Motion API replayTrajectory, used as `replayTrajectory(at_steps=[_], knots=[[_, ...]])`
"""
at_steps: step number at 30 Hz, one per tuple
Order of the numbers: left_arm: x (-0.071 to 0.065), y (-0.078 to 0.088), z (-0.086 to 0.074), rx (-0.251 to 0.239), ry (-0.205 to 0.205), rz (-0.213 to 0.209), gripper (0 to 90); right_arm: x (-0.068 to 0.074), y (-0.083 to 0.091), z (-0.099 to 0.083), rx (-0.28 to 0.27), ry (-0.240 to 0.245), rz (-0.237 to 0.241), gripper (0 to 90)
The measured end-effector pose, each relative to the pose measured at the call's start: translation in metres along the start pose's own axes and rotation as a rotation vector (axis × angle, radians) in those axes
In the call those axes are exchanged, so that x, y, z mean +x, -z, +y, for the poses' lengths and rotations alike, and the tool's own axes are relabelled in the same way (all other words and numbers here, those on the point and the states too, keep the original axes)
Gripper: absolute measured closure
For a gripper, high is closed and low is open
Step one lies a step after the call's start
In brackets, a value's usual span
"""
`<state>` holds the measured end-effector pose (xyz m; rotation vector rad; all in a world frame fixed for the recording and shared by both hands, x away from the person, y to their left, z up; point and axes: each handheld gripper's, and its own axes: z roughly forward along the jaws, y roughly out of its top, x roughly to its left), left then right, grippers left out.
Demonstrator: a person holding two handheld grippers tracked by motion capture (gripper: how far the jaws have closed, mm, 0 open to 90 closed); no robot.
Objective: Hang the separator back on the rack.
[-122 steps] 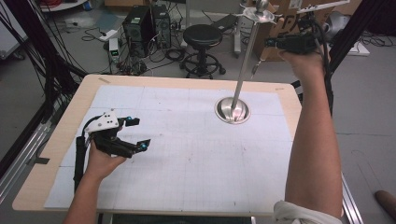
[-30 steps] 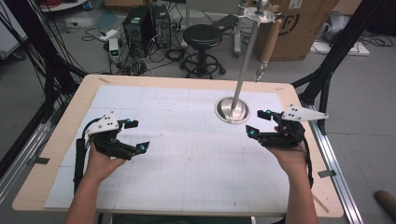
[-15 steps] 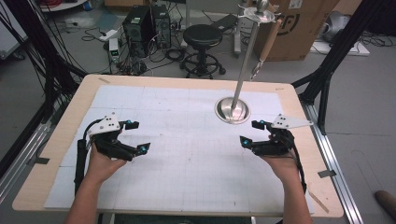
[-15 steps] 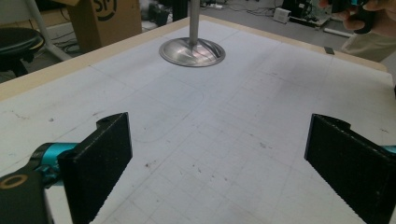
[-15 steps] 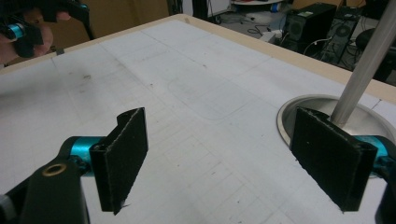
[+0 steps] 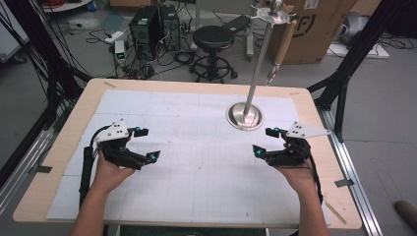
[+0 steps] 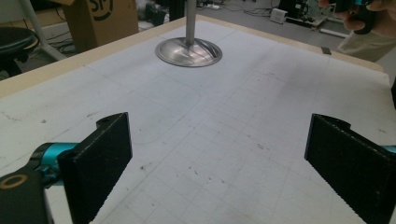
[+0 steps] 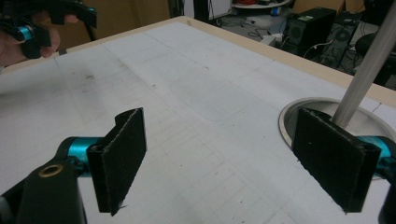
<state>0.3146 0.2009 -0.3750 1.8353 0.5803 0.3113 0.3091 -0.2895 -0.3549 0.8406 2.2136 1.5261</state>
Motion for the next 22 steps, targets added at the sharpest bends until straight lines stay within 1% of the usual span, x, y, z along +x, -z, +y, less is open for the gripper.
replayTrajectory(at_steps=[4, 5, 6, 9, 13, 22], knots=[[0.0008, 0.0043, 0.001, -0.012, -0.002, 0.006, 8.1, 0.0011, -0.0014, -0.0012, 0.003, 0.0, 0.006, 17.4], [0.0012, 0.0054, 0.0012, -0.018, 0.001, 0.006, 8.1, 0.0014, -0.0028, -0.0018, 0.012, -0.006, 0.005, 17.4], [0.002, 0.0065, 0.0013, -0.021, 0.005, 0.006, 8.1, 0.0009, -0.0043, -0.0021, 0.015, -0.001, 0.006, 17.4], [0.0017, 0.0046, 0.0007, -0.009, 0.002, 0.012, 8.1, 0.0007, -0.0077, -0.0025, 0.025, 0.001, 0.009, 17.4], [-0.0003, 0.0016, 0.0002, 0.001, -0.004, 0.006, 8.1, -0.0009, -0.0086, -0.0024, 0.02, -0.003, 0.015, 17.4], [-0.0009, 0.0022, -0.0023, 0.001, 0.009, 0.007, 8.1, -0.0024, -0.0093, -0.0011, 0.014, 0.001, 0.017, 17.4]])
